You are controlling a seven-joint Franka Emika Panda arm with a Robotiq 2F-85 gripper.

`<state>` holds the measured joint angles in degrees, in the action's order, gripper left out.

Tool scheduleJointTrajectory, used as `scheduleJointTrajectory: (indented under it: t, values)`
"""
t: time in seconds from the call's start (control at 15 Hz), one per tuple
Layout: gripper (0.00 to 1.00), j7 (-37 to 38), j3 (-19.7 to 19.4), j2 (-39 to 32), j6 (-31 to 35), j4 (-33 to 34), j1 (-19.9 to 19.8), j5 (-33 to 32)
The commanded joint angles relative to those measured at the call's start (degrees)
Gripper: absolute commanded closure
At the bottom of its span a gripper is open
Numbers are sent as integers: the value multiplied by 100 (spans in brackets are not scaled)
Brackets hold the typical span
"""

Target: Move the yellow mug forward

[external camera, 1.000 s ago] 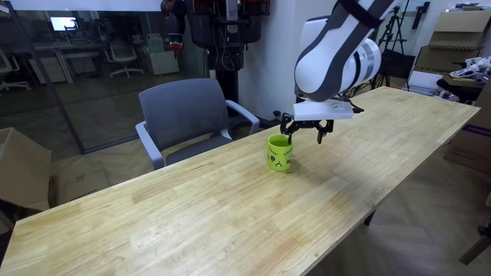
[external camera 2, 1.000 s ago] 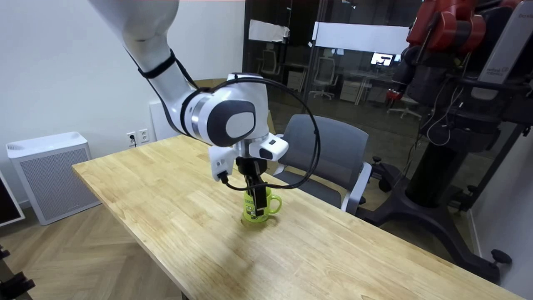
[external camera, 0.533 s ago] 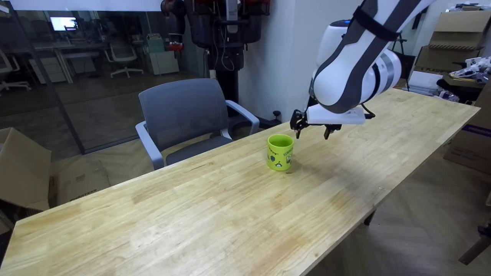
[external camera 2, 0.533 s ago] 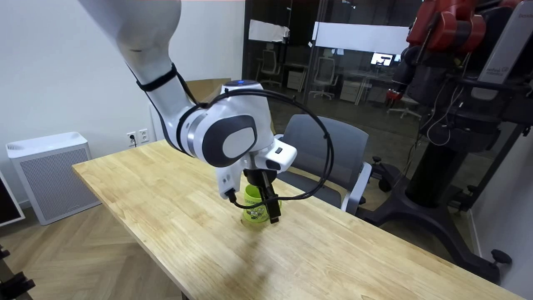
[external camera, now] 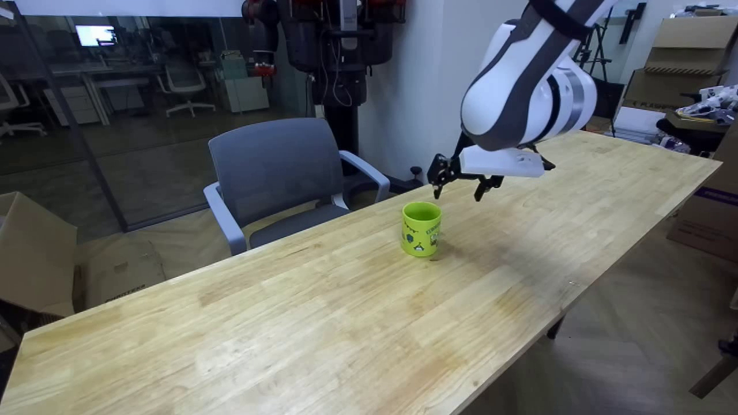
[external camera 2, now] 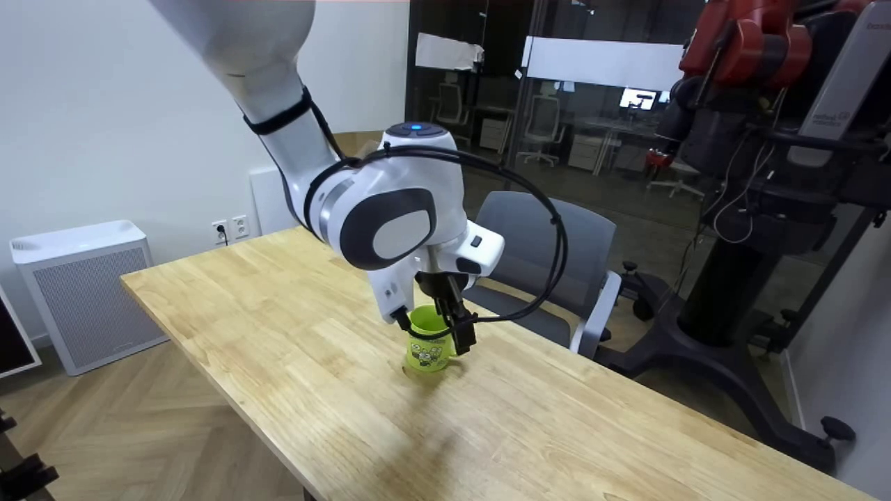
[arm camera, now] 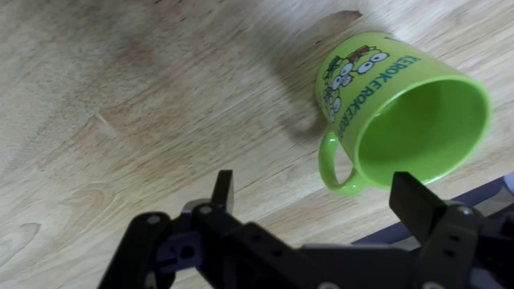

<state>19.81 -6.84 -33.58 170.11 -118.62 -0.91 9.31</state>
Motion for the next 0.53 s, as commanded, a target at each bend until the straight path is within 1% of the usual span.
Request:
scheduleJointTrajectory:
  t: [0.0,0.07,0.13,0.2,0.27,0.33,0.4,0.47]
  values:
    - [0,-1298,1400,-51,-413,554,-1325,574]
    - [0,-1642,1778,-124,-781,782,-1677,809]
    - [0,-1701,1737,-171,-1123,932,-1676,911]
    - [0,-1448,1352,-7,-681,531,-1253,812]
    - [0,-1628,1462,-21,-934,676,-1401,925]
    - [0,-1703,1495,-39,-1051,765,-1473,959]
    - [0,-1729,1507,-59,-1077,802,-1498,964]
    - [0,-1686,1434,-77,-1206,806,-1460,921]
